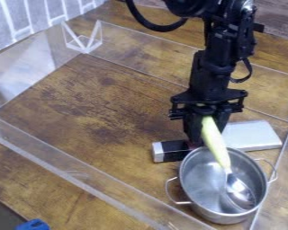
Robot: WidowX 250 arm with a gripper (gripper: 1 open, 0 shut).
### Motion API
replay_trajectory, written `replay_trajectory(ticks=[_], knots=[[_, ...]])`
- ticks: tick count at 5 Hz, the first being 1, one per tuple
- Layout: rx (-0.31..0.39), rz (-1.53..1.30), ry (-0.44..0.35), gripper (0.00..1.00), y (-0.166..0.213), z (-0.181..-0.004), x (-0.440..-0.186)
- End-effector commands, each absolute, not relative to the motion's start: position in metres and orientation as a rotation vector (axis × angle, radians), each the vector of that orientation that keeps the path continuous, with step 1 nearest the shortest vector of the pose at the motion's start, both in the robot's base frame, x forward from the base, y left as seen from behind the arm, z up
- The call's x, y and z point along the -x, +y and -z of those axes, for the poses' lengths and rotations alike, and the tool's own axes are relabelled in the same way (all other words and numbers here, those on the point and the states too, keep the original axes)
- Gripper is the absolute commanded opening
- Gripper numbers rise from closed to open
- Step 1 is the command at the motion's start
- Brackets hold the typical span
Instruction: Remove the spoon from the inside silver pot and put it on the table
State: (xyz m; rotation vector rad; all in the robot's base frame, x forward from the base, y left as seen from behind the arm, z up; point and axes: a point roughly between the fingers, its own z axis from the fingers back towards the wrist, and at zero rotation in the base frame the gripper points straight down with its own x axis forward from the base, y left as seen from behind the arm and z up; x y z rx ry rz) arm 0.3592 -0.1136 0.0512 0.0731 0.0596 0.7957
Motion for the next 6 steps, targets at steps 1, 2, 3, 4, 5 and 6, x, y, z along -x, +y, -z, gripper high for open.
replay_trajectory(ticks=[1,2,3,4,5,6], knots=[[0.011,-0.799,-0.032,0.0,-0.126,-0.094,-0.369],[0.012,-0.81,-0.028,0.0,-0.123,-0.091,-0.365],[0.014,-0.821,-0.023,0.0,-0.12,-0.087,-0.361],[0.017,-0.787,-0.02,0.0,-0.125,-0.091,-0.362],[0.019,-0.753,-0.017,0.0,-0.131,-0.094,-0.363],[0.022,-0.768,-0.013,0.0,-0.127,-0.094,-0.369]])
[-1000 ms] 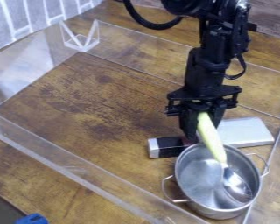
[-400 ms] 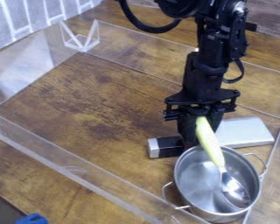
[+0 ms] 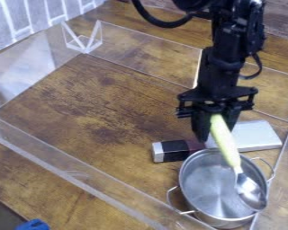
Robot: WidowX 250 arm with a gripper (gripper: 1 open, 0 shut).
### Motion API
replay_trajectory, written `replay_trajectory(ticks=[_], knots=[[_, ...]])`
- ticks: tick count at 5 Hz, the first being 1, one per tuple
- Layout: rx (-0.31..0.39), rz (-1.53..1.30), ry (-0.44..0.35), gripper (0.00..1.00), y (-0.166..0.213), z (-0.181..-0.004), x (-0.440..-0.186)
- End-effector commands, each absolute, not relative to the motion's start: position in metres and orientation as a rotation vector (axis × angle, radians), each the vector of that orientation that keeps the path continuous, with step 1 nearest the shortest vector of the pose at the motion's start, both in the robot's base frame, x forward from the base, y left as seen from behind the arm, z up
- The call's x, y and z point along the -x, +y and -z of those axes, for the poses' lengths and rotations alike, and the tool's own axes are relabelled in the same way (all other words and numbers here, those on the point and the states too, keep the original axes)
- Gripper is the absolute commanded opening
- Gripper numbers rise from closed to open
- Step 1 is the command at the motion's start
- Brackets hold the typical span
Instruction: Remove the spoon from the inside silver pot and put it on the table
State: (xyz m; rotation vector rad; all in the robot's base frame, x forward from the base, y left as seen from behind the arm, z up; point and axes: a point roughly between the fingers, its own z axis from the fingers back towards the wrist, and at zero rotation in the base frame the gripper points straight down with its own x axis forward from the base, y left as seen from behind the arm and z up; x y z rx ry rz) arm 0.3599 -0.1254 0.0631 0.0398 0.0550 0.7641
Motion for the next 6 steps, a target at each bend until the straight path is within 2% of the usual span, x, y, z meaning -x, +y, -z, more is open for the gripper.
replay_trajectory(ticks=[1,2,3,5,6], knots=[[0.024,-0.784,-0.008,0.0,-0.124,-0.092,-0.375],[0.027,-0.783,0.0,0.0,-0.128,-0.093,-0.375],[0.033,-0.776,-0.003,1.0,-0.123,-0.101,-0.38],[0.046,-0.826,-0.005,1.0,-0.119,-0.125,-0.386],[0.037,-0.888,-0.001,1.0,-0.121,-0.131,-0.386]])
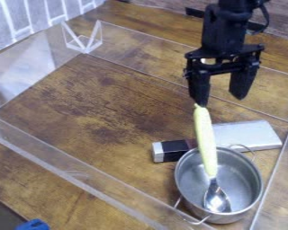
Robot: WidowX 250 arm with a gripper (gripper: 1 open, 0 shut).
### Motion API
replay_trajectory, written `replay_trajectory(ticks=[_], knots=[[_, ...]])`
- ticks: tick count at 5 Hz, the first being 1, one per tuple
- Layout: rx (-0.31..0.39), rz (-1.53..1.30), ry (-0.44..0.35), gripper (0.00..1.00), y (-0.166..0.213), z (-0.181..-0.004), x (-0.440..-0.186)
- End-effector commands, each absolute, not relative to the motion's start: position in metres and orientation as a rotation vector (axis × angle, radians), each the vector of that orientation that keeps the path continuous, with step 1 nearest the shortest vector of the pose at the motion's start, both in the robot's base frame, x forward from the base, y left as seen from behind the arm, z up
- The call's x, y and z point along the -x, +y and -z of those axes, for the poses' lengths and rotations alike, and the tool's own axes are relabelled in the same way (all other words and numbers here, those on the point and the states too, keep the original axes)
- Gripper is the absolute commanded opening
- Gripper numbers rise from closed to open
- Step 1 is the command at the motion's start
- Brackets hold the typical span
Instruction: Remove the spoon from the inside silver pot and put it on the table
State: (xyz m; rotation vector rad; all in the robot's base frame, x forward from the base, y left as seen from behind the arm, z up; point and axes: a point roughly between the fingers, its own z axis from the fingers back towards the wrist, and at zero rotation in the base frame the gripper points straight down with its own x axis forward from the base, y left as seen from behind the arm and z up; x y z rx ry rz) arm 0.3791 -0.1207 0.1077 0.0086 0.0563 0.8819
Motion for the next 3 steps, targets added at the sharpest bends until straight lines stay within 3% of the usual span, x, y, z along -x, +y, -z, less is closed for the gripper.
replay_trajectory(ticks=[1,3], knots=[[0.021,-0.933,0.005,1.0,-0.1147,-0.1306,-0.3845],[-0.021,-0.939,0.017,1.0,-0.1159,-0.1227,-0.3837]])
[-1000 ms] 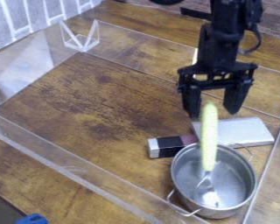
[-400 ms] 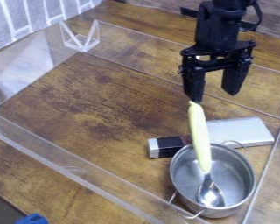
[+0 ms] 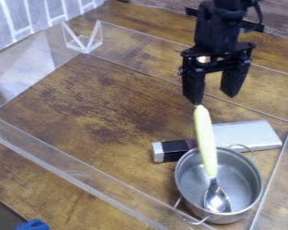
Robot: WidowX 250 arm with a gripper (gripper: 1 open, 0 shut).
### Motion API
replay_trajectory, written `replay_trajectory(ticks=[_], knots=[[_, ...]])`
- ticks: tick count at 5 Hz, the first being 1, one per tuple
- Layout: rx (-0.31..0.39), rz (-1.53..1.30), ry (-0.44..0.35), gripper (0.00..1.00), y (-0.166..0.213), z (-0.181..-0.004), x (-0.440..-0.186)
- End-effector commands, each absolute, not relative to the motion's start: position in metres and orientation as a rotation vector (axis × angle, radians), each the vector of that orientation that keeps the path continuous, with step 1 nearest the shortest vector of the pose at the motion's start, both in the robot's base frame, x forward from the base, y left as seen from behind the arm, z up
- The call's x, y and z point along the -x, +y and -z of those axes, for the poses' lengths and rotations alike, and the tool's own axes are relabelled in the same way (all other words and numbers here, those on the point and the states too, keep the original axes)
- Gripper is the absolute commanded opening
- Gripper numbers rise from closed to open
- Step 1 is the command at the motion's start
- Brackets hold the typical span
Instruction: Remove the spoon from the inside silver pot and put it on the table
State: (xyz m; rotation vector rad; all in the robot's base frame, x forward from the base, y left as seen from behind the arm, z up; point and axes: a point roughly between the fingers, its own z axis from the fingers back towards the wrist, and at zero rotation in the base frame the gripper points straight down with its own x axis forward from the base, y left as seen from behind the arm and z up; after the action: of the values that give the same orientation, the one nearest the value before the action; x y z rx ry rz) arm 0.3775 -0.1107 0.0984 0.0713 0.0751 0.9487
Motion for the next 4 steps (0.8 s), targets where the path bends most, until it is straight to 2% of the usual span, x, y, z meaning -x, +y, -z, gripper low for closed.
replay_trajectory(ticks=[1,3,4], knots=[[-0.035,-0.897,0.023,1.0,-0.125,-0.116,-0.384],[-0.045,-0.957,0.037,1.0,-0.123,-0.105,-0.369],[-0.037,-0.936,0.045,1.0,-0.133,-0.107,-0.376]])
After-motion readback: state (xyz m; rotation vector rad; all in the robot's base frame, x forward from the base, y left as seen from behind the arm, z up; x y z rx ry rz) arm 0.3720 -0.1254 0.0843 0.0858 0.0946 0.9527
